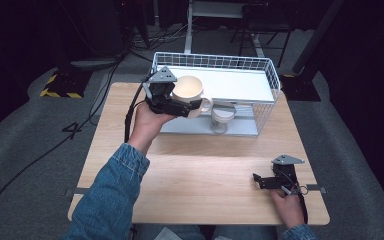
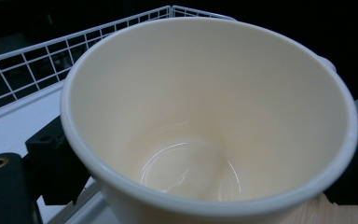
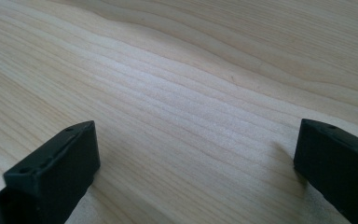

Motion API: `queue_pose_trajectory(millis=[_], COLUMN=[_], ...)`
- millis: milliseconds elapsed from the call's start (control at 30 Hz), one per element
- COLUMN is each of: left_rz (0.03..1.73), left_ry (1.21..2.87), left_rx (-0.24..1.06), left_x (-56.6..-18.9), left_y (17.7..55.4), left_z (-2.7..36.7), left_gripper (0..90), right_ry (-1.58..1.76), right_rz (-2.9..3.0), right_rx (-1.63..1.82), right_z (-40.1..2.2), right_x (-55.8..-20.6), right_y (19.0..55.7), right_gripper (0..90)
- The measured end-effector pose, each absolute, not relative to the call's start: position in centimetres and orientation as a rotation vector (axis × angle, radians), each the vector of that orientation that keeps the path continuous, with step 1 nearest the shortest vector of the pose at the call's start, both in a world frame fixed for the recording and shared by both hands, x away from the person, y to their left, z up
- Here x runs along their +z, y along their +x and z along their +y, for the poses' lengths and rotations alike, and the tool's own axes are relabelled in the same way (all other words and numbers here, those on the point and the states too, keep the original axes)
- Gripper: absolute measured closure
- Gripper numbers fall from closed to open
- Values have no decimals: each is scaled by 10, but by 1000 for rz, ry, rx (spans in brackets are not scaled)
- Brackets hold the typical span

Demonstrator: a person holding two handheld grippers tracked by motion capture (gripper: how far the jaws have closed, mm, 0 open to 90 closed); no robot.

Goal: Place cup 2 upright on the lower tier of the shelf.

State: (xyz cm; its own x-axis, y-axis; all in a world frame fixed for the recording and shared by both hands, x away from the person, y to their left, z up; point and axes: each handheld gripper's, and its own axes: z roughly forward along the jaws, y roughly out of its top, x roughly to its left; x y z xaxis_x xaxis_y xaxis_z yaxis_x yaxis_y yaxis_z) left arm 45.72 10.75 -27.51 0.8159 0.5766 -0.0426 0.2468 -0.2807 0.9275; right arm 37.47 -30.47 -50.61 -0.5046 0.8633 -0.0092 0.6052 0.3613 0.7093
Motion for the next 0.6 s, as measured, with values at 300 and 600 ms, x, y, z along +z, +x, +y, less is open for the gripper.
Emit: queue_pose_trajectory(millis=[300,600], left_rz=[634,664], left_ry=[1855,1859], left_rx=[374,388], left_x=[-266,-261], left_y=[468,494], left_z=[101,89], left_gripper=[89,89], right_ry=[1275,1272], right_rz=[2252,2256], right_rx=[933,934], right_z=[-304,-304], right_x=[-506,-506], right_y=[376,376], right_gripper=[3,3])
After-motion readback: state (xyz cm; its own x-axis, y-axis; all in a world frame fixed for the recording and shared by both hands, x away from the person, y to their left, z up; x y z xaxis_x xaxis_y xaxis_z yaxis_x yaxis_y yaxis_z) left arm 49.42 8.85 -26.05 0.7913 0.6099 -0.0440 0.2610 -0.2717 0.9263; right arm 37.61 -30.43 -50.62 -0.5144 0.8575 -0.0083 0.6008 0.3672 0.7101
